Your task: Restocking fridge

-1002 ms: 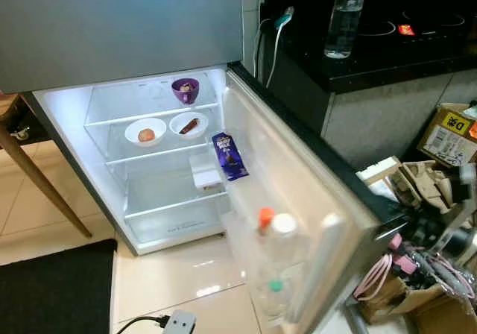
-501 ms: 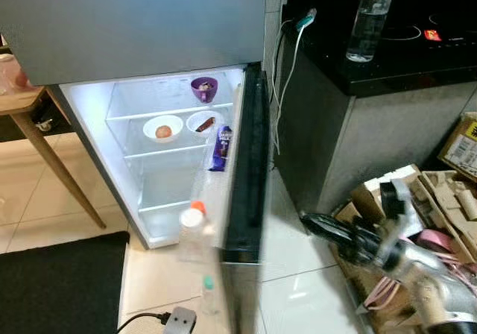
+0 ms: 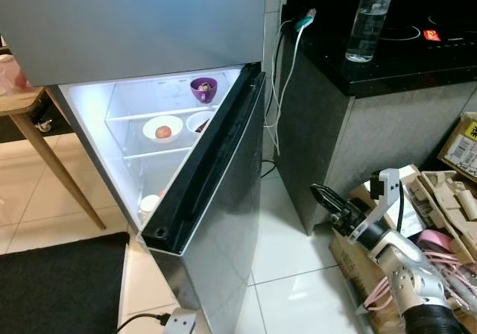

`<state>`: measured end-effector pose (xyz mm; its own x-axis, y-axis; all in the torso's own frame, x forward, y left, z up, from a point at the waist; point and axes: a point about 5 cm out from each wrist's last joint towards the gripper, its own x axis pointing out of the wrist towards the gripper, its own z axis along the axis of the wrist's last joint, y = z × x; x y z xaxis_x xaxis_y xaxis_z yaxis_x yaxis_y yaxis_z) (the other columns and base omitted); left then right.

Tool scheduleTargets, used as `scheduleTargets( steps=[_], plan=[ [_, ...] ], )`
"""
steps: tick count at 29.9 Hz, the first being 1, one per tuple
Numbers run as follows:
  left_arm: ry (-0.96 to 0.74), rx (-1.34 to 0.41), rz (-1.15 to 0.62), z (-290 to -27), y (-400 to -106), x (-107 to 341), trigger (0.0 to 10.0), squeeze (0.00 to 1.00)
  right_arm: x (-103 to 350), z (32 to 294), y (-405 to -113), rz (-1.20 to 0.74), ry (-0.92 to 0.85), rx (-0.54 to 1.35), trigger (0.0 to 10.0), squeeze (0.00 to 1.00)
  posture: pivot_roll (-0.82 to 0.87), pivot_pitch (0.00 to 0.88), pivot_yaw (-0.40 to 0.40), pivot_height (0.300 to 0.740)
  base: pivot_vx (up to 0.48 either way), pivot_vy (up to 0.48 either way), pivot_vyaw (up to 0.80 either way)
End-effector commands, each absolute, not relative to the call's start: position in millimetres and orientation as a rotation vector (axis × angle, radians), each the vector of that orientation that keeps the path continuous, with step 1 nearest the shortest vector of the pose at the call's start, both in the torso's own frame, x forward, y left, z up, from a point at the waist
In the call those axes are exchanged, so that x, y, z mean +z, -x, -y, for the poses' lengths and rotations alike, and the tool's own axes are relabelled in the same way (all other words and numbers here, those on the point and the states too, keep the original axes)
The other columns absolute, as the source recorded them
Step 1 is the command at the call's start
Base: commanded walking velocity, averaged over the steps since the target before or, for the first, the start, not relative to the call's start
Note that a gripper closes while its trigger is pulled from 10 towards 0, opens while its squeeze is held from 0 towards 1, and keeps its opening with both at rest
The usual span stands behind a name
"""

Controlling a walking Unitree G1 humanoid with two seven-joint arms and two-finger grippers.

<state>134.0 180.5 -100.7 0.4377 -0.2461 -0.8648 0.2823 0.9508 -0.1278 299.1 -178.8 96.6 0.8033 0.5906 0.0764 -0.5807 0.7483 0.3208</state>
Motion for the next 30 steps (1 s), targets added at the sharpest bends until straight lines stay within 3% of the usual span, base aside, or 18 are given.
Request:
scheduleTargets(
  steps=[1,30],
  plan=[
    [-0.055,-0.321,-1.120,-186.2,-121.9,-104.5,10.0,0.00,93.7,174.7,-296.7,-0.042,-0.338,0.668,10.0,0.00,-0.06,0.026,0.000,0.740,0.000,0.000,0.77],
    [-0.059,-0.301,-1.140,-186.5,-116.6,-106.6,10.0,0.00,60.0,167.6,-286.3,-0.196,-0.220,0.688,10.0,0.00,-0.06,0.026,-0.004,0.740,0.000,0.000,0.76]
  ],
)
